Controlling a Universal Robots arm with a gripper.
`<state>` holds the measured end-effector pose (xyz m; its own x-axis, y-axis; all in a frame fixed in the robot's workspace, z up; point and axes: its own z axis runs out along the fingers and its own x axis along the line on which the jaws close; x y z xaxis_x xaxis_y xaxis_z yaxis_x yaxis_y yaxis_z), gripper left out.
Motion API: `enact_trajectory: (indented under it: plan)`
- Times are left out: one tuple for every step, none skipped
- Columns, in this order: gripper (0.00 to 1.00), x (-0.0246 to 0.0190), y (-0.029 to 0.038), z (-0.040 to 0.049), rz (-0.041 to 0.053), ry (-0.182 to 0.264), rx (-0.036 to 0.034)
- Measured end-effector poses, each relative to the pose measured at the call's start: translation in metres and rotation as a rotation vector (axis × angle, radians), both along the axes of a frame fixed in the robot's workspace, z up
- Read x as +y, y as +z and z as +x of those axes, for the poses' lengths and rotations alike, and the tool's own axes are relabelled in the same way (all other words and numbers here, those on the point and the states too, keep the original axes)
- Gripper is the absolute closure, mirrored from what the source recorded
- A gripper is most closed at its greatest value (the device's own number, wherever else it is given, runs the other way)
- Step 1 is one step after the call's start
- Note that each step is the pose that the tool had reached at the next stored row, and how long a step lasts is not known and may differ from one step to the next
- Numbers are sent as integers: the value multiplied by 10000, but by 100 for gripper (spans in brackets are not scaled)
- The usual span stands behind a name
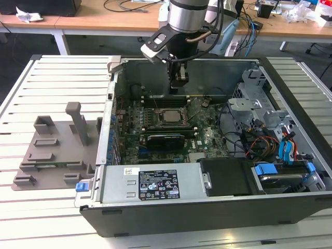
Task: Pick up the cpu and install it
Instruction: 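Place the cpu into insertion slot, then close the cpu cover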
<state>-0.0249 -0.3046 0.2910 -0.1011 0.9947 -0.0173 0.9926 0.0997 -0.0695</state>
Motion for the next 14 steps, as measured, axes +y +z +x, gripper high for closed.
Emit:
enact_trajectory:
  plan:
    - [89,0,0,0,0,0,0]
    - [89,0,0,0,1,0,-1]
    - [89,0,0,0,1,0,0]
    - [89,0,0,0,1,0,0]
    - [89,0,0,0,1,0,0]
    - [89,0,0,7,2,2,0]
    - [89,0,-9,102,1,1,13]
    - [89,0,-29,254,0,0,64]
    - [89,0,-39,327,-1,3,84]
    - [89,0,-49,438,-3,4,100]
    - [89,0,-54,498,-1,7,104]
    - [89,0,-59,564,0,9,109]
    - [89,0,-63,611,-1,9,115]
    - [89,1,-77,691,-2,12,132]
